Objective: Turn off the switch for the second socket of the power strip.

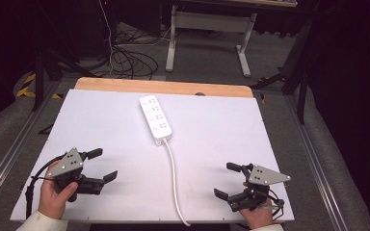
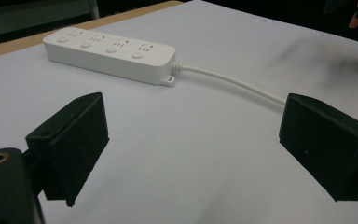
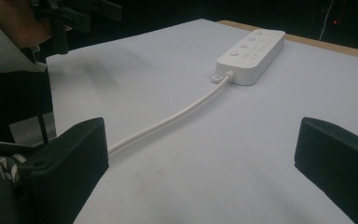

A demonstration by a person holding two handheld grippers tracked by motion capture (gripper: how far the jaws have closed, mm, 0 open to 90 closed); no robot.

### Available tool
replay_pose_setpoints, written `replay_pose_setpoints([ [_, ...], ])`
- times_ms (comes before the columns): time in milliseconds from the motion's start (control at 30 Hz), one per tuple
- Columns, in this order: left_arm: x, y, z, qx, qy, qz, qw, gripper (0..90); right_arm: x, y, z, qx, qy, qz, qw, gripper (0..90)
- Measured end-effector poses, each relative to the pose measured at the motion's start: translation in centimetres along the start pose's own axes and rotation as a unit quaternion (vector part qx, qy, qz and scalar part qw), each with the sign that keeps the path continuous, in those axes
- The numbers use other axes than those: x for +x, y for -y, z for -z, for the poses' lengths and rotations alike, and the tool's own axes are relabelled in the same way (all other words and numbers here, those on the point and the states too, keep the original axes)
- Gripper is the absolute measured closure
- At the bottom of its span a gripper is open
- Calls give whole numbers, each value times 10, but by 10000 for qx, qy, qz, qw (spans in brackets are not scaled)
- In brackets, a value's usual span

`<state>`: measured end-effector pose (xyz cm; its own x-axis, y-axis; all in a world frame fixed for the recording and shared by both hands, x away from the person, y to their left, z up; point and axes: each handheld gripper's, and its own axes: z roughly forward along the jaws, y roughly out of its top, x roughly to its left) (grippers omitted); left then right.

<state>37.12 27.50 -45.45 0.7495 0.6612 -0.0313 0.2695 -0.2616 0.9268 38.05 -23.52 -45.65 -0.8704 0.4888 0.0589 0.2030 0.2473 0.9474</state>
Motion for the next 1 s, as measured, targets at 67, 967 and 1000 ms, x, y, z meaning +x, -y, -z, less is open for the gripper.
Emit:
replay_pose_setpoints([
  [67,0,5,2,1,-30,29,10000,86,0,0,0,27,11,12,10000,35],
  [967,-1,29,16,101,-663,93,9977,87,1,1,-5,263,200,114,9994,46],
  [1000,-1,29,16,92,-648,143,9978,87,1,1,-5,268,205,120,9994,46],
])
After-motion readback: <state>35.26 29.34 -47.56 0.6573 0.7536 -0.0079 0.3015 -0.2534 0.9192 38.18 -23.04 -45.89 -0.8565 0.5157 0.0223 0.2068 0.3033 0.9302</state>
